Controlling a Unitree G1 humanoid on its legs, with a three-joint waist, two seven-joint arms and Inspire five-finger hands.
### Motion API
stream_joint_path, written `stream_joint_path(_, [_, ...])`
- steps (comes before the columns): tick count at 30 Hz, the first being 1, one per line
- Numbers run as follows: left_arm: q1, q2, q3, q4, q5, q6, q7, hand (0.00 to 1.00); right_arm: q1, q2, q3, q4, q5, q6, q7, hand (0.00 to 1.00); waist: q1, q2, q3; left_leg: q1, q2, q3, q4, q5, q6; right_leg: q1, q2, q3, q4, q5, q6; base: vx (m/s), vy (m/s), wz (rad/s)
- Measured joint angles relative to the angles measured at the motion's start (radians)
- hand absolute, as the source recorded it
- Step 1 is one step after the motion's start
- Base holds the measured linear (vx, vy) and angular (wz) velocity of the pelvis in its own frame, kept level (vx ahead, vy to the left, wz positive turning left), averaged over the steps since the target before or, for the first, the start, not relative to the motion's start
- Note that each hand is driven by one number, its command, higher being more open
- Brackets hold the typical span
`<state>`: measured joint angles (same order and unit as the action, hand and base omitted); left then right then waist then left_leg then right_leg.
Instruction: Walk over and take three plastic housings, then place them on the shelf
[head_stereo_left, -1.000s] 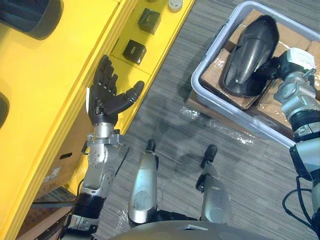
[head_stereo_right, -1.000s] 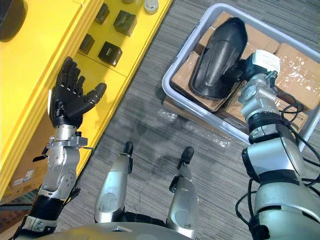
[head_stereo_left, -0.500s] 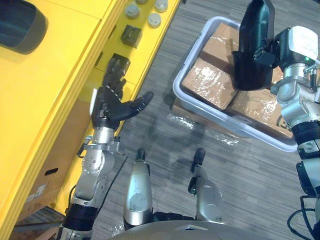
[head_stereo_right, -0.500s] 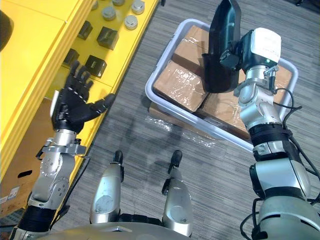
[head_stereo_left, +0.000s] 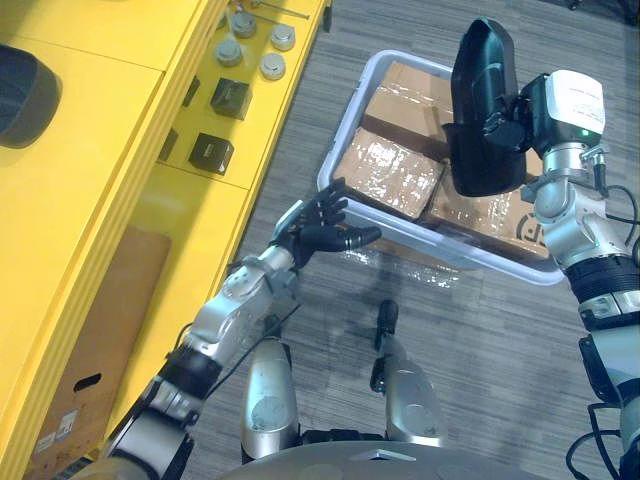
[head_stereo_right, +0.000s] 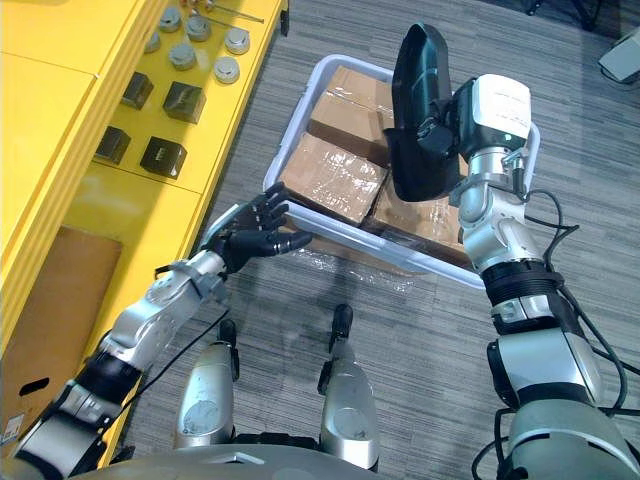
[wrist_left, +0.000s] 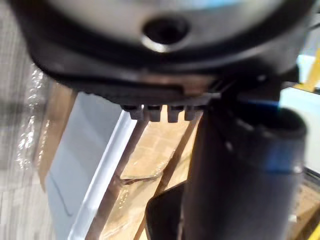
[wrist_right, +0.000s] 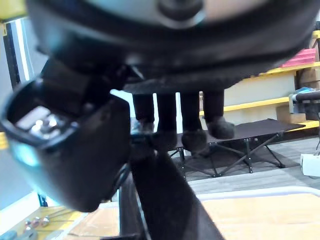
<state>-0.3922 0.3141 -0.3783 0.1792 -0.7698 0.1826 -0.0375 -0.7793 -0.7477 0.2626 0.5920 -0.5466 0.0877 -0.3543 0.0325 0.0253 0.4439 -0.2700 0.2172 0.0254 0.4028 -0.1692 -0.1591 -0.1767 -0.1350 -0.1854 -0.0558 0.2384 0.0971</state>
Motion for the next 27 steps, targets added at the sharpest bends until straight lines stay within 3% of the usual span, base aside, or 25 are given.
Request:
stream_joint_path(9, [-0.285, -0.060, 0.010, 0.255, -0.239, -0.004, 0.055, 1.00, -0.110, 0.058, 0.044, 0.002, -0.036, -0.033, 0.000, 0.00, -0.036, -0.005, 0.001, 0.001, 0.021, 0.039, 0.012, -0.004, -0.009, -0.028, 0.019, 0.047, 0.000, 0.015, -0.009, -0.01, 0.004, -0.15])
stream_joint_path(17, [-0.393, -0.100, 0.041, 0.344, -0.450, -0.050, 0.108, 1.00, -0.149, 0.098, 0.082, 0.002, -0.063, -0.088, -0.015, 0.00, -0.042, -0.045, 0.003, 0.024, 0.038, 0.076, 0.014, -0.013, -0.017, -0.033, 0.035, 0.082, 0.000, 0.021, -0.012, -0.02, 0.003, -0.16])
stream_joint_path(24, [-0.446, -0.123, 0.063, 0.396, -0.495, -0.088, 0.171, 1.00, -0.170, 0.137, 0.094, -0.015, -0.098, -0.124, -0.023, 0.00, -0.066, -0.060, 0.007, 0.037, 0.038, 0.092, 0.011, -0.016, -0.018, -0.033, 0.035, 0.096, 0.000, 0.022, -0.011, 0.00, 0.017, -0.06])
stream_joint_path(27, [-0.457, -0.141, 0.063, 0.412, -0.495, -0.131, 0.183, 1.00, -0.177, 0.138, 0.101, -0.026, -0.116, -0.140, -0.028, 0.00, -0.066, -0.060, 0.007, 0.044, 0.038, 0.102, 0.010, -0.018, -0.018, -0.032, 0.035, 0.107, 0.000, 0.023, -0.010, -0.01, 0.017, -0.08])
